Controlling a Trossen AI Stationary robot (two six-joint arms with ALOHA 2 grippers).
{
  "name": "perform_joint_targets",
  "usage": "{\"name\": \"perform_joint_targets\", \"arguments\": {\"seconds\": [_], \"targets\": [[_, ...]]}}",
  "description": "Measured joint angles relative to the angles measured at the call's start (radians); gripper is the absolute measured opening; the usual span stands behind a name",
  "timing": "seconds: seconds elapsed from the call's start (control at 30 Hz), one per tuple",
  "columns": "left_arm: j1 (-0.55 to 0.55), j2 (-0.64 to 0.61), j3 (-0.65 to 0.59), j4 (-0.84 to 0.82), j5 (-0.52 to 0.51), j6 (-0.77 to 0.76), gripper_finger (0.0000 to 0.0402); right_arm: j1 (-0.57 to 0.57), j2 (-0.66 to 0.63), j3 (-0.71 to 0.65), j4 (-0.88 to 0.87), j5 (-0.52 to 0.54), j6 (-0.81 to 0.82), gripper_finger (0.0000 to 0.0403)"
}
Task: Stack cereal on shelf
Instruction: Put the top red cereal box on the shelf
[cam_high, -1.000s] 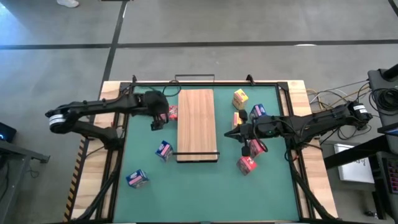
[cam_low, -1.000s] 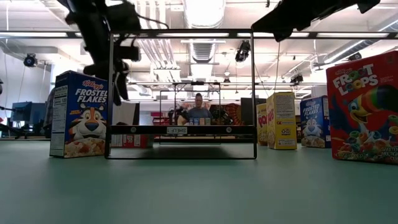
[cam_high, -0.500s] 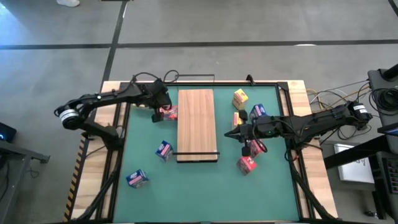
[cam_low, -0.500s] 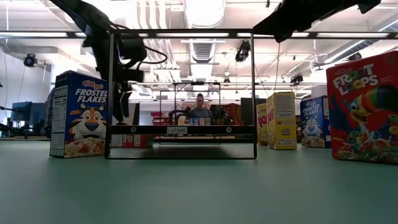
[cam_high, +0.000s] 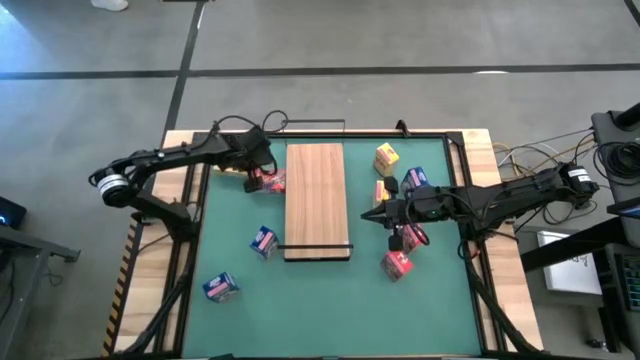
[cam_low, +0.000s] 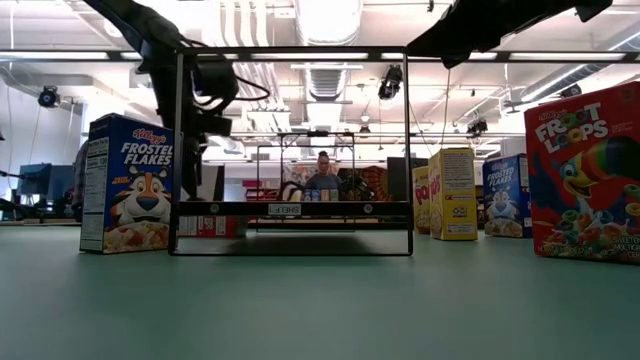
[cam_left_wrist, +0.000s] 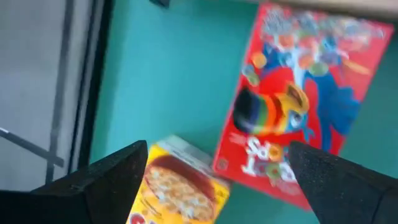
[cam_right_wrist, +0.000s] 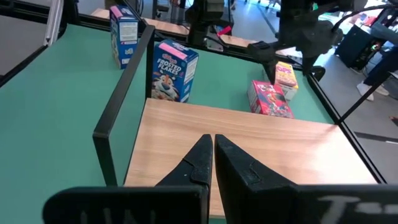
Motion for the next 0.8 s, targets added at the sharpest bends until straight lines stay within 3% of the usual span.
{"name": "perform_joint_targets", "arguments": {"seconds": [0.13,0.53,0.8], "targets": [[0.012,0.026,-0.005,-0.026,0.145,0.047,0.0362,-0.002,0.0,0.0,0.0,0.0,0.0,0.0009],[0.024,0.095,-0.003,0.011,0.14,0.072,0.0362,-0.002,0.0,0.0,-0.017,0.0,0.0,0.0009],[0.048,0.103,0.017,-0.041,0.229,0.069,0.0362,-0.002,0.0,0.0,-0.022,0.0,0.0,0.0009]]}}
